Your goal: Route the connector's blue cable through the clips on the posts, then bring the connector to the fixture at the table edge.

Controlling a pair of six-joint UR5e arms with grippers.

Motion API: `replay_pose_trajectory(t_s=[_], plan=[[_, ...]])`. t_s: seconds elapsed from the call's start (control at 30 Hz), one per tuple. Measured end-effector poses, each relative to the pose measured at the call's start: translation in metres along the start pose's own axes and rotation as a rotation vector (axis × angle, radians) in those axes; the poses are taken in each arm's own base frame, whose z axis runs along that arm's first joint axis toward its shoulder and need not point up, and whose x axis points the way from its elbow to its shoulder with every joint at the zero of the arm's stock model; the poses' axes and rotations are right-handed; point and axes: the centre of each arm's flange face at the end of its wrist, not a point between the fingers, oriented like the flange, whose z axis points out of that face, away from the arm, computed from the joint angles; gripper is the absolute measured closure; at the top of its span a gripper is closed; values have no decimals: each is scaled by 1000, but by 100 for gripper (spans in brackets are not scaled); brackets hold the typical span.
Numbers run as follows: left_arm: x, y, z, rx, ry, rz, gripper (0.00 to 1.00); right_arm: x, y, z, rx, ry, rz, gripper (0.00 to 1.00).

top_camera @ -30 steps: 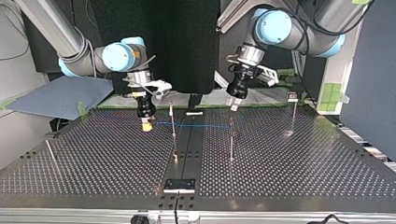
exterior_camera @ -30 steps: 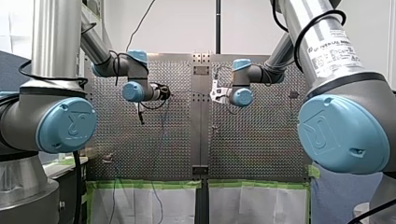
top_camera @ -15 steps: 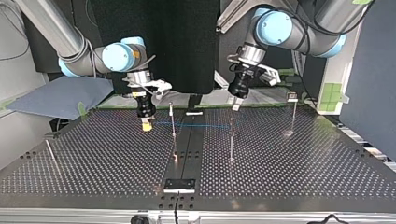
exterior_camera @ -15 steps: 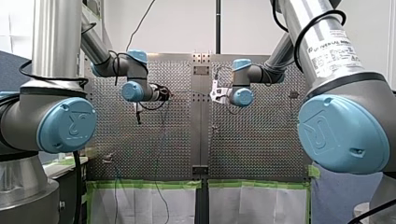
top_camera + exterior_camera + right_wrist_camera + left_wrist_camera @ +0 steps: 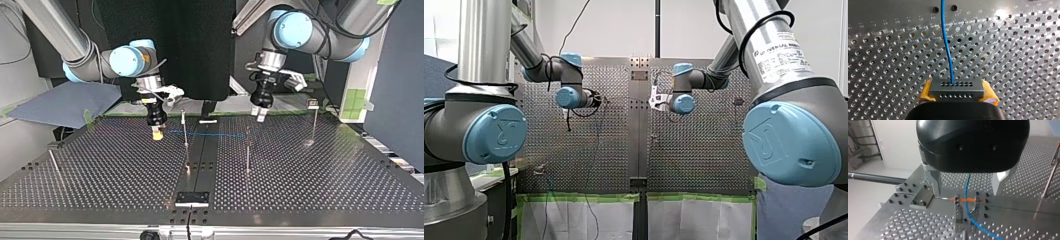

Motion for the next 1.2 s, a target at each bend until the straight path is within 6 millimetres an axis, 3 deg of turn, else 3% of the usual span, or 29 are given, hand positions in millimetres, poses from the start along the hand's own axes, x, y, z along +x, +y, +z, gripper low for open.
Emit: replay_pose_trajectory(t_s=[0.5,1.2], plan=[[2,4,9,-102,-3,30,0,0,0,0,3,2,-1,100],[0,-14,12,-71,-4,42,0,0,-1,0,4,-1,-1,100]])
